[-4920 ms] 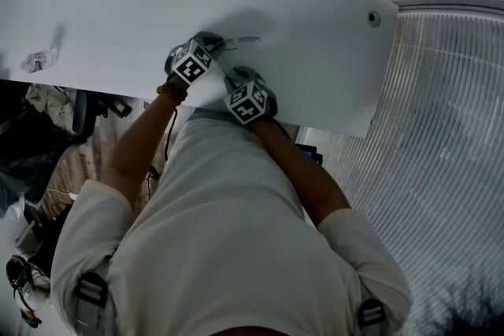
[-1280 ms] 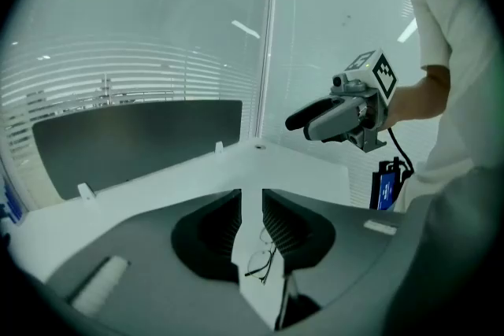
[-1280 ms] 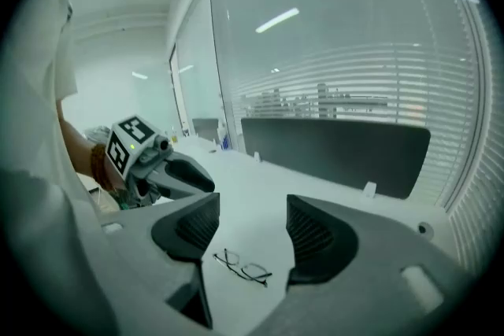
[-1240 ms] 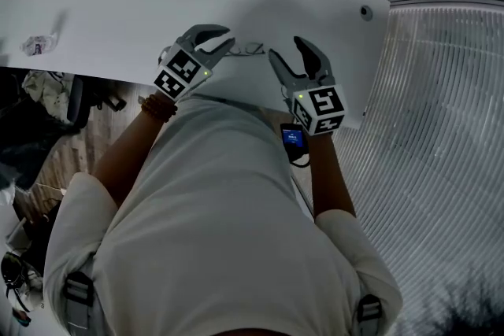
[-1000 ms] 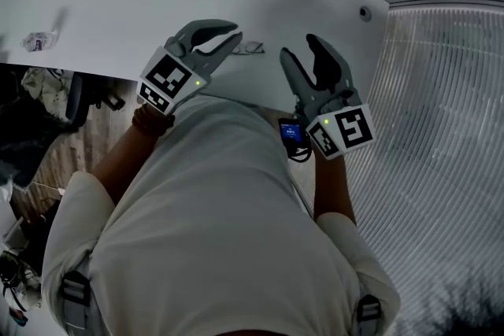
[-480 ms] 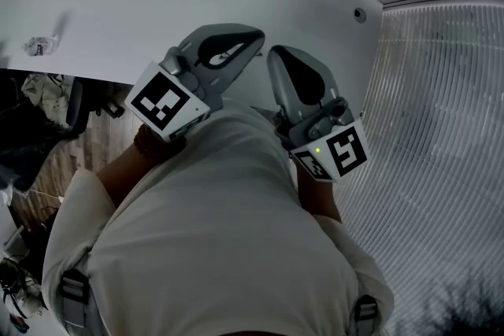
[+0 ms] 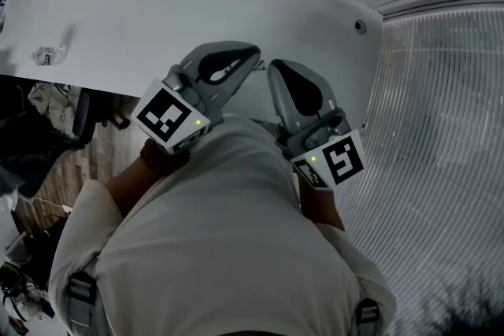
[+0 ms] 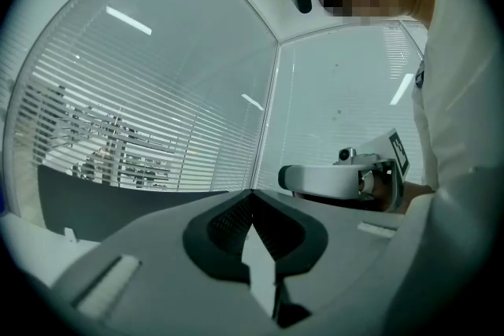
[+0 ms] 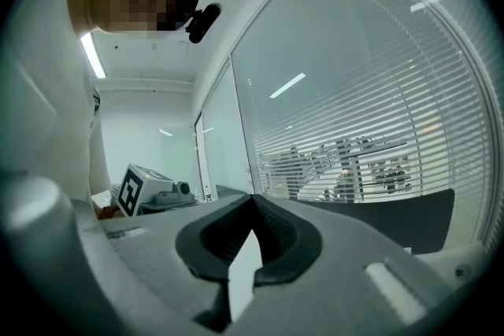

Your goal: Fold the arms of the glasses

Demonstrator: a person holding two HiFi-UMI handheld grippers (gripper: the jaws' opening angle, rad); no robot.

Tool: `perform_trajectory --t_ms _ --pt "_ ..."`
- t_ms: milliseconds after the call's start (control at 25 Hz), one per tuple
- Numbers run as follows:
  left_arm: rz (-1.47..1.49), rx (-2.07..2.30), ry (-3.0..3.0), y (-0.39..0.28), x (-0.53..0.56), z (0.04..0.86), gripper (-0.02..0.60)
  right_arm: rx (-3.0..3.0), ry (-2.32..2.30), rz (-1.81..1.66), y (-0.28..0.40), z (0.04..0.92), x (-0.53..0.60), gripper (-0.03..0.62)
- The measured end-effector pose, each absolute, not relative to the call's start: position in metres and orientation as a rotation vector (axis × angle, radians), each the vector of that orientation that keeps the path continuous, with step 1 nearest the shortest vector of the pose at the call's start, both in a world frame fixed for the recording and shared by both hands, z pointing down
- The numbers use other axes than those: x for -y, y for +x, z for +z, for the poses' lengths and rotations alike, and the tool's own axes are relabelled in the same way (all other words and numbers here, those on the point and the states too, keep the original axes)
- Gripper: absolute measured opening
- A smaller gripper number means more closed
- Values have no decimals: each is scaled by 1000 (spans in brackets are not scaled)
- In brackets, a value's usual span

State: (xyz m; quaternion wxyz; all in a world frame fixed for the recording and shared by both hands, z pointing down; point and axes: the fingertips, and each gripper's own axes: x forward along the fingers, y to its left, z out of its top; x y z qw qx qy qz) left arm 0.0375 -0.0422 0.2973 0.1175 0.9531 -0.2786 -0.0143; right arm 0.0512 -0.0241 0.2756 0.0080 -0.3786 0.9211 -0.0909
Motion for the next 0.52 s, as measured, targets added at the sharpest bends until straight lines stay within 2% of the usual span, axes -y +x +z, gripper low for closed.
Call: perform_trajectory --t_ms 520 --pt "-37 803 2773 44 48 300 3 -2899 -1175 -293 59 278 31 -2"
